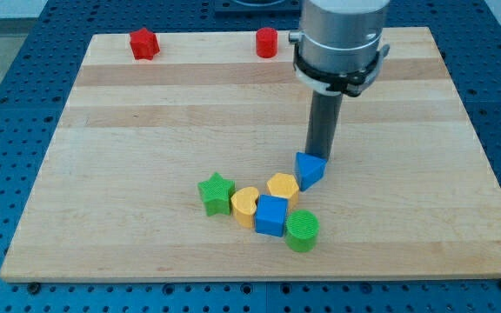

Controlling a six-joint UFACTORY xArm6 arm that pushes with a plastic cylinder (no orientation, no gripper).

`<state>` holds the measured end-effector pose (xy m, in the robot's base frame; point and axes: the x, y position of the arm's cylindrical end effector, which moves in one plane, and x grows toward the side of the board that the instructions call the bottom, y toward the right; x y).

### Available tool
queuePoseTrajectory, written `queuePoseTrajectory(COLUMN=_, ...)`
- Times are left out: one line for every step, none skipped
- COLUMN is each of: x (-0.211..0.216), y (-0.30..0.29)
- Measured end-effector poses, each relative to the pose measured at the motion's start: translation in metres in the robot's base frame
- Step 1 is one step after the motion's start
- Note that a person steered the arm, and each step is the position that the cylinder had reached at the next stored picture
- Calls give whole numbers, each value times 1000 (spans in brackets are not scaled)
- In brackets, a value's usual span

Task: Move the blue triangle into the yellow hexagon

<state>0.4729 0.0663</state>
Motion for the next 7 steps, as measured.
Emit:
queuePoseTrajectory(x=3, y=-9)
queuePoseTrajectory(x=11, y=-17)
queuePoseTrajectory(x=26, y=-25)
queuePoseTrajectory(x=29, y=-25)
queuePoseTrajectory(x=20, y=-25)
queuePoseTrajectory(x=-19, y=-25)
queuePoseTrajectory(x=-74, y=-25)
